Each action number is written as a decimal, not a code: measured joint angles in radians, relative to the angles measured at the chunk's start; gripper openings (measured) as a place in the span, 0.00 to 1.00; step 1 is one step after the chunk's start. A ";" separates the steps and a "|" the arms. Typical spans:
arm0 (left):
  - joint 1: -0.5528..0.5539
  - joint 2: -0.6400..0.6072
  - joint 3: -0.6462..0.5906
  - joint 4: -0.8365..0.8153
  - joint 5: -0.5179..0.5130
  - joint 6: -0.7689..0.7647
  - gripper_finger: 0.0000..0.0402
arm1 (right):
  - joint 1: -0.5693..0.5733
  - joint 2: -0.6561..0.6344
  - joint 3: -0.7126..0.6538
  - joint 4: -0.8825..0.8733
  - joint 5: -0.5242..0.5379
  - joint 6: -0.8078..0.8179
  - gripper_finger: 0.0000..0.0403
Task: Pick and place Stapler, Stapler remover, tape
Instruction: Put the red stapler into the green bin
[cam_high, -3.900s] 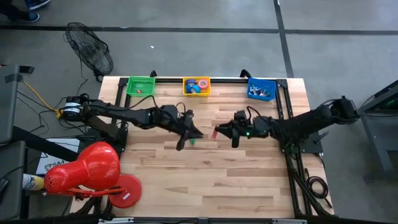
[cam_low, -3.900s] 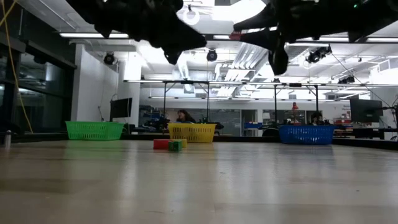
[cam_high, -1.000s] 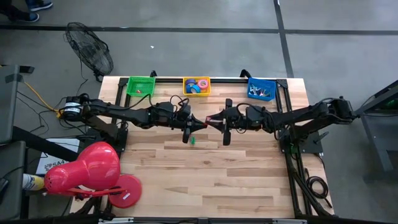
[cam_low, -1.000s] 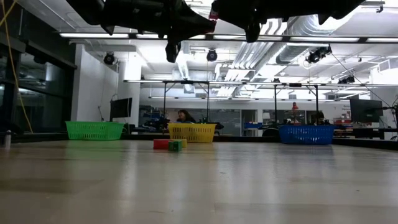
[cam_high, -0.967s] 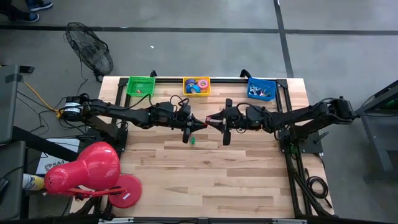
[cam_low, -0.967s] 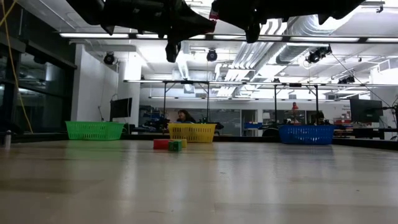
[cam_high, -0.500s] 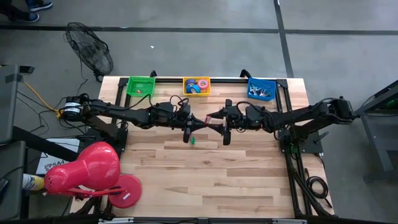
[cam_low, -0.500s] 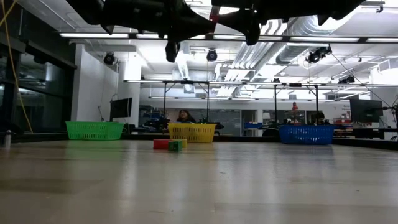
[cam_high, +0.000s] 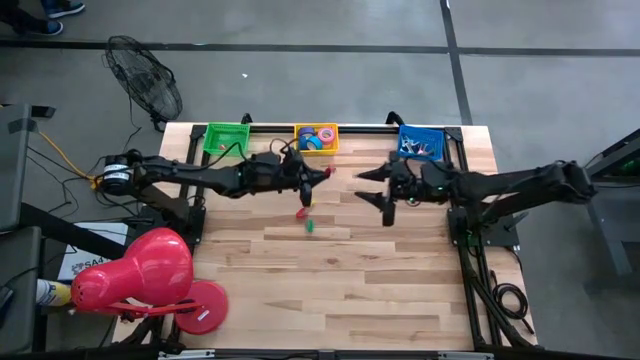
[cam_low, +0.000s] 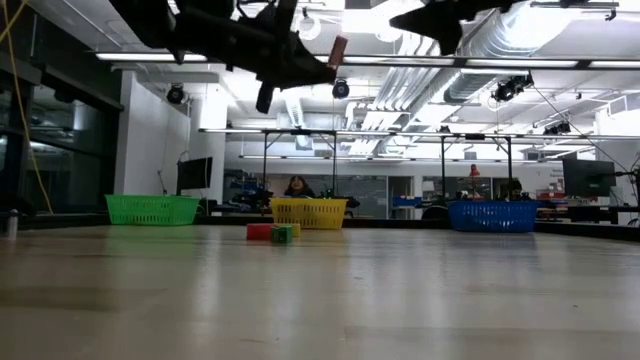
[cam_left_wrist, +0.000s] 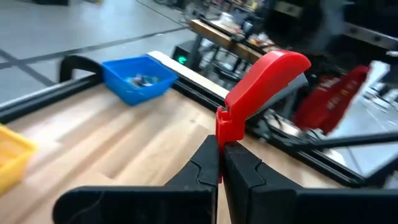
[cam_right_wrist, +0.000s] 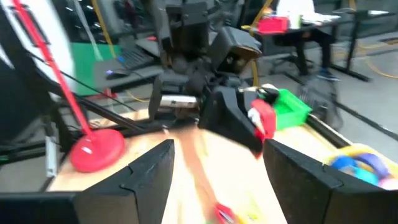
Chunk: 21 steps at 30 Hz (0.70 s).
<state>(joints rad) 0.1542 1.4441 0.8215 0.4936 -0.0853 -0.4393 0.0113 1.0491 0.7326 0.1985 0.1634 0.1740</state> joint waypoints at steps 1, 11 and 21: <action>0.015 0.000 0.000 -0.004 0.000 0.000 0.00 | 0.000 -0.025 0.000 -0.031 0.018 -0.005 0.59; 0.176 0.000 0.000 -0.084 -0.022 -0.001 0.00 | 0.000 -0.255 0.000 -0.278 0.181 0.006 0.59; 0.379 -0.005 0.000 -0.276 -0.121 -0.013 0.00 | 0.000 -0.302 0.000 -0.373 0.364 -0.051 0.60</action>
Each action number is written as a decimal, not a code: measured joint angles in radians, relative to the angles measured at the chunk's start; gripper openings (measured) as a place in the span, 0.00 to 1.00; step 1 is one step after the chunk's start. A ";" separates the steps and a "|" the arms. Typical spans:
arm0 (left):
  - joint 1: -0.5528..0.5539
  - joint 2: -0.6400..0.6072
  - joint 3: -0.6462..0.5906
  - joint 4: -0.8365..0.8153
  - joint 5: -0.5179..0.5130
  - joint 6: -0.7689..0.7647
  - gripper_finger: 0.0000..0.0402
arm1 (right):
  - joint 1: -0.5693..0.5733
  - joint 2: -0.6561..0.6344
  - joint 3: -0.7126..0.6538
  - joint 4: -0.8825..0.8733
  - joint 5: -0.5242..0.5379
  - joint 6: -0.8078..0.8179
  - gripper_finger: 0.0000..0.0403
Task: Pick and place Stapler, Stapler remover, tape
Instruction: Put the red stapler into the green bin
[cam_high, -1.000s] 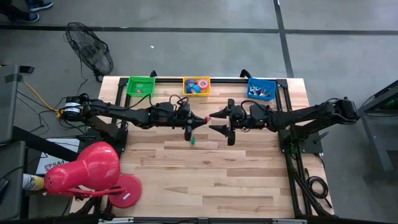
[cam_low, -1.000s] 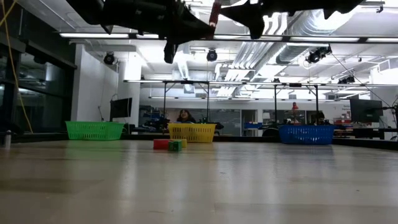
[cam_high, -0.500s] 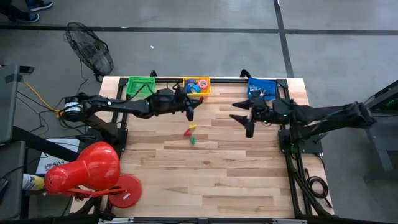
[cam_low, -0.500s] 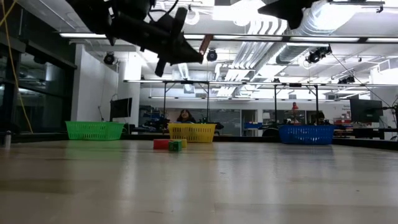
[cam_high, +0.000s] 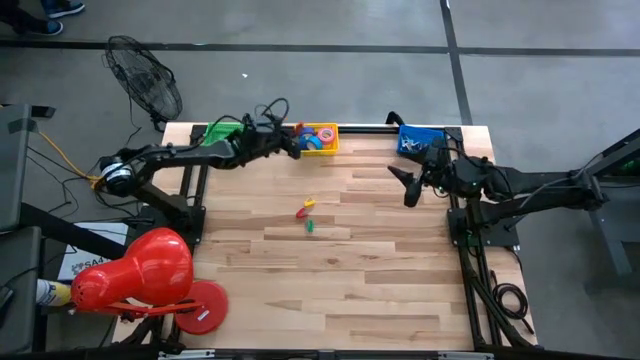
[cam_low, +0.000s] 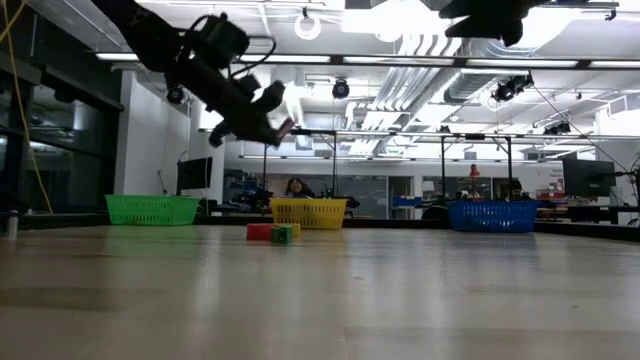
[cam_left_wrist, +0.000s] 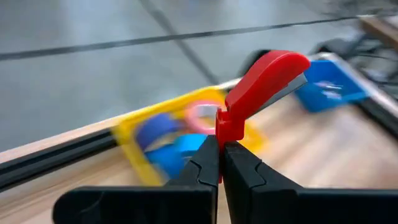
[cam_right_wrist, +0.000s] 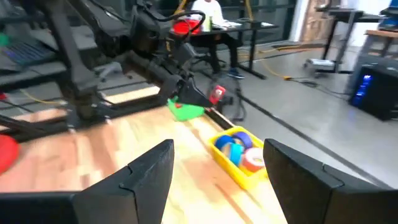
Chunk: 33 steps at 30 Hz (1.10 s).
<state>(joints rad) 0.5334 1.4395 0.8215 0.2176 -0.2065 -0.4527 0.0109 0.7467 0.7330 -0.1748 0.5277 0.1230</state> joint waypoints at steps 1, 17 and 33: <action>0.023 0.000 0.000 -0.022 -0.015 -0.006 0.00 | 0.000 0.000 0.000 -0.011 0.022 0.000 0.60; 0.248 0.000 0.000 -0.398 -0.221 -0.269 0.00 | -0.036 -0.002 0.000 -0.061 0.346 -0.011 0.60; 0.274 0.000 0.000 -0.687 -0.425 -0.704 0.00 | -0.164 -0.002 0.000 -0.062 0.226 -0.008 0.60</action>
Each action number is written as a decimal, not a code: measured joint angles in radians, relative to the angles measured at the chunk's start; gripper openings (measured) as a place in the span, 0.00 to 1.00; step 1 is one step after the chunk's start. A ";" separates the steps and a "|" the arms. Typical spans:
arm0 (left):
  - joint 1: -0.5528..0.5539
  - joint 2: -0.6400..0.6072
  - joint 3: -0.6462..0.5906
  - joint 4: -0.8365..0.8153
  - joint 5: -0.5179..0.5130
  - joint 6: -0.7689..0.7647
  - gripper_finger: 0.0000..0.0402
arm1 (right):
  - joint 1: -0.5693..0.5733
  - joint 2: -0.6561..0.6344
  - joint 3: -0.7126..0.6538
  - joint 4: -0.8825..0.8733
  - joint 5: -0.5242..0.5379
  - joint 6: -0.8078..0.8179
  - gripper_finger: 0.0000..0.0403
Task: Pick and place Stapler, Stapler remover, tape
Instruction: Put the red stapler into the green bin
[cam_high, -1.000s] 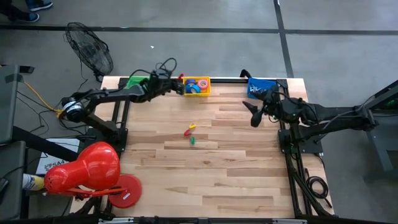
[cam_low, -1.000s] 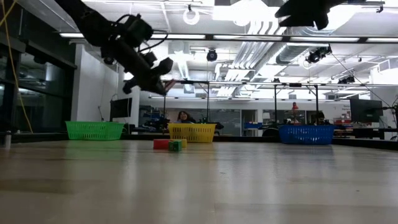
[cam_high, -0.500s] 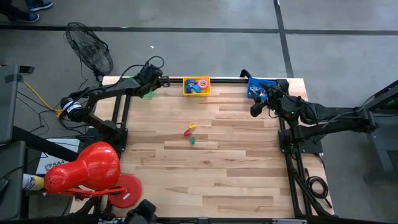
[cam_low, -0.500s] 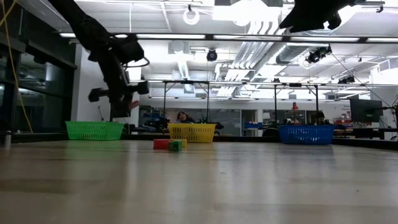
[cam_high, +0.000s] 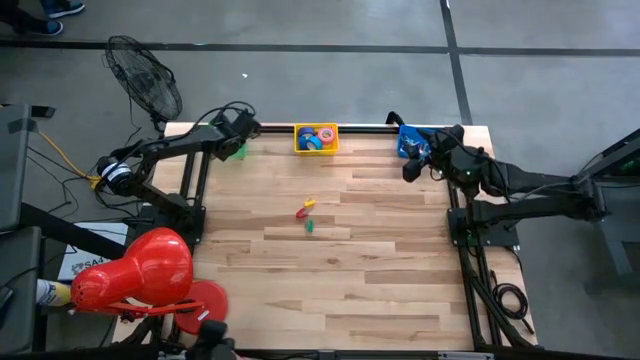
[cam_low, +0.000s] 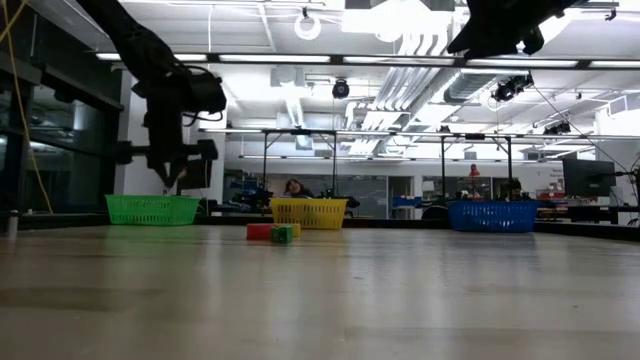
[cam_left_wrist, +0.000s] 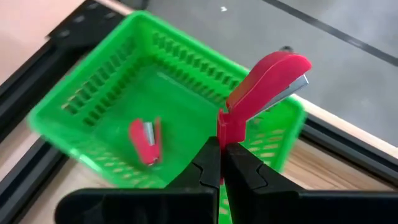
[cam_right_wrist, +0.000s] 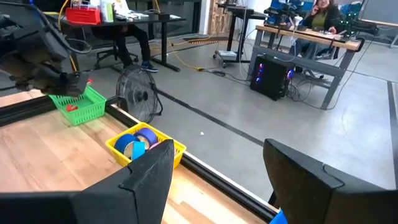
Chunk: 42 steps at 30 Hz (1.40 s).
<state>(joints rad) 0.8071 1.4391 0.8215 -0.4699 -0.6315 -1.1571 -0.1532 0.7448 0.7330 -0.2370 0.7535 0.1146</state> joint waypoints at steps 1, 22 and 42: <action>0.001 0.000 0.000 -0.015 0.000 -0.024 0.00 | -0.003 0.000 0.000 0.000 -0.003 0.000 0.60; 0.018 0.002 0.000 -0.032 0.021 -0.053 0.22 | -0.013 0.000 0.000 -0.006 -0.029 0.000 0.60; 0.016 -0.031 0.000 0.117 0.244 0.378 0.31 | -0.013 0.000 0.000 -0.017 -0.105 0.001 0.60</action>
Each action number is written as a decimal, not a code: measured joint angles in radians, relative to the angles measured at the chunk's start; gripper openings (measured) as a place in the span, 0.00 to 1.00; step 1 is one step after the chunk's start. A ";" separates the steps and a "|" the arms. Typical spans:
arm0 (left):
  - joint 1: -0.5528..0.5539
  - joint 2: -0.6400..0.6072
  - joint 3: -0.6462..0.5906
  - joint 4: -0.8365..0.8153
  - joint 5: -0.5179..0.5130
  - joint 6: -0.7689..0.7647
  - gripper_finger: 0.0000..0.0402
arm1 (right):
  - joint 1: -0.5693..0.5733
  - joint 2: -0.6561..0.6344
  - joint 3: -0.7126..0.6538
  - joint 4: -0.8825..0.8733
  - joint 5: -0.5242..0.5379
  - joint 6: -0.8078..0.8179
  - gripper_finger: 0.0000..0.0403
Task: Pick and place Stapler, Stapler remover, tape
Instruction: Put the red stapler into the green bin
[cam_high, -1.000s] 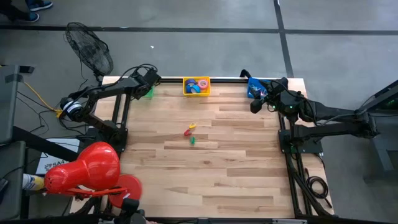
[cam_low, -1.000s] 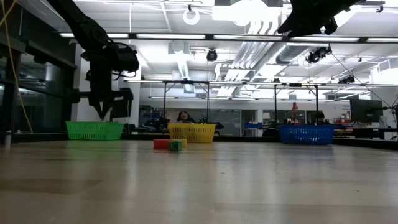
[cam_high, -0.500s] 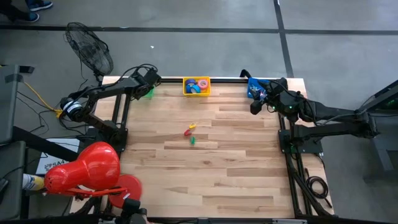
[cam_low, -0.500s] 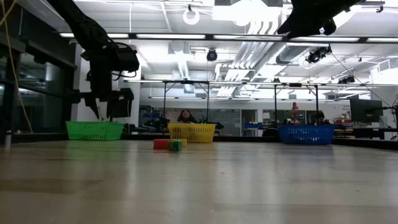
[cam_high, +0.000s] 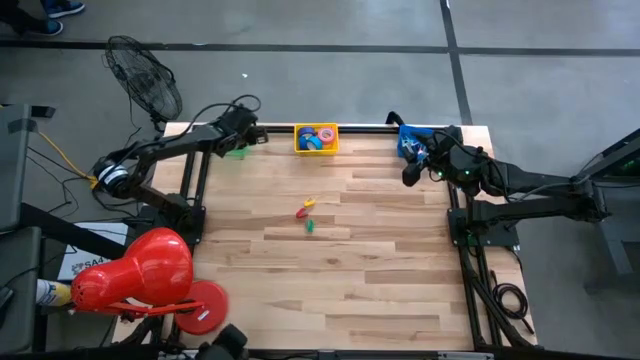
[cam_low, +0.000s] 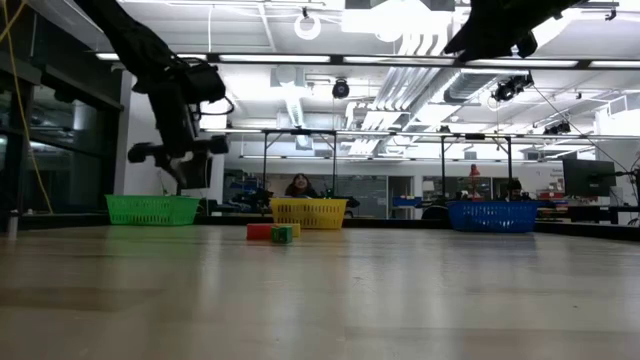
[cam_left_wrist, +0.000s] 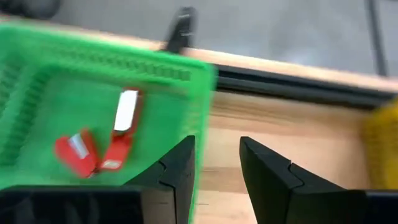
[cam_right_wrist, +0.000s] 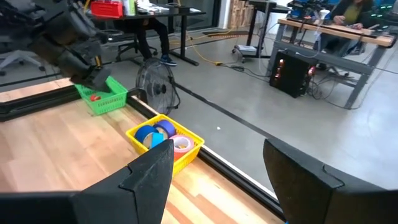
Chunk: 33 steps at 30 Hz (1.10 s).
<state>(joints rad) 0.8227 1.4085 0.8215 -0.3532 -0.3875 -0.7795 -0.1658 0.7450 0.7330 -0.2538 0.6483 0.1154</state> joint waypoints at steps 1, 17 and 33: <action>0.000 -0.007 0.000 0.011 0.024 0.046 0.31 | 0.000 0.000 0.000 0.000 -0.008 0.000 0.60; -0.049 -0.045 0.000 0.022 0.431 0.574 0.31 | 0.000 0.000 0.000 -0.009 -0.090 0.021 0.60; -0.360 -0.046 0.000 0.022 0.423 0.941 0.31 | 0.001 0.000 0.000 -0.038 -0.211 0.042 0.60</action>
<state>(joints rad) 0.4627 1.3628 0.8216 -0.3317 0.0357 0.1618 -0.1646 0.7448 0.7330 -0.2917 0.4370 0.1574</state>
